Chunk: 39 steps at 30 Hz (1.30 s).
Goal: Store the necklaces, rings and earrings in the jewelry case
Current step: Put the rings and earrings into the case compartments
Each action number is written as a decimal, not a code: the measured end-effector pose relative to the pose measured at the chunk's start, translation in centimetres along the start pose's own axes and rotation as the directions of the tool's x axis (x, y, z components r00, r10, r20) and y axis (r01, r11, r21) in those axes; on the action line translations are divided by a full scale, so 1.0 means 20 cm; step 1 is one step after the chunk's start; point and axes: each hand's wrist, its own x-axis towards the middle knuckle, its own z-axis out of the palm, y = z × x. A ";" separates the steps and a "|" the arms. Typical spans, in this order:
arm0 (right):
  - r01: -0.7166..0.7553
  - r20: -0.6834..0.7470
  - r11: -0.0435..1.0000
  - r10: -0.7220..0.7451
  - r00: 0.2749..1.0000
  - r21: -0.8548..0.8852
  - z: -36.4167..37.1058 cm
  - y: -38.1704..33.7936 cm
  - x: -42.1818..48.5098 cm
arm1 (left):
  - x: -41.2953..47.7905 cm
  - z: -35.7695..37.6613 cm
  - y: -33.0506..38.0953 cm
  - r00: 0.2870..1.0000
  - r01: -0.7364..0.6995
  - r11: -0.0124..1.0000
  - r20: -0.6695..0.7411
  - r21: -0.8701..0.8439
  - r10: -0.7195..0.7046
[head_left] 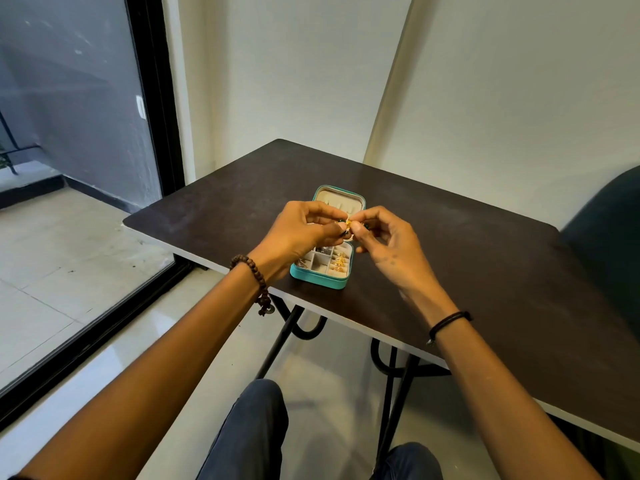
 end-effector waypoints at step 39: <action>-0.011 -0.017 0.992 0.014 1.000 0.128 -0.01 -0.14 0.07 | 0.09 -0.08 0.06 1.000 -0.025 1.000 -0.002 -0.016 0.025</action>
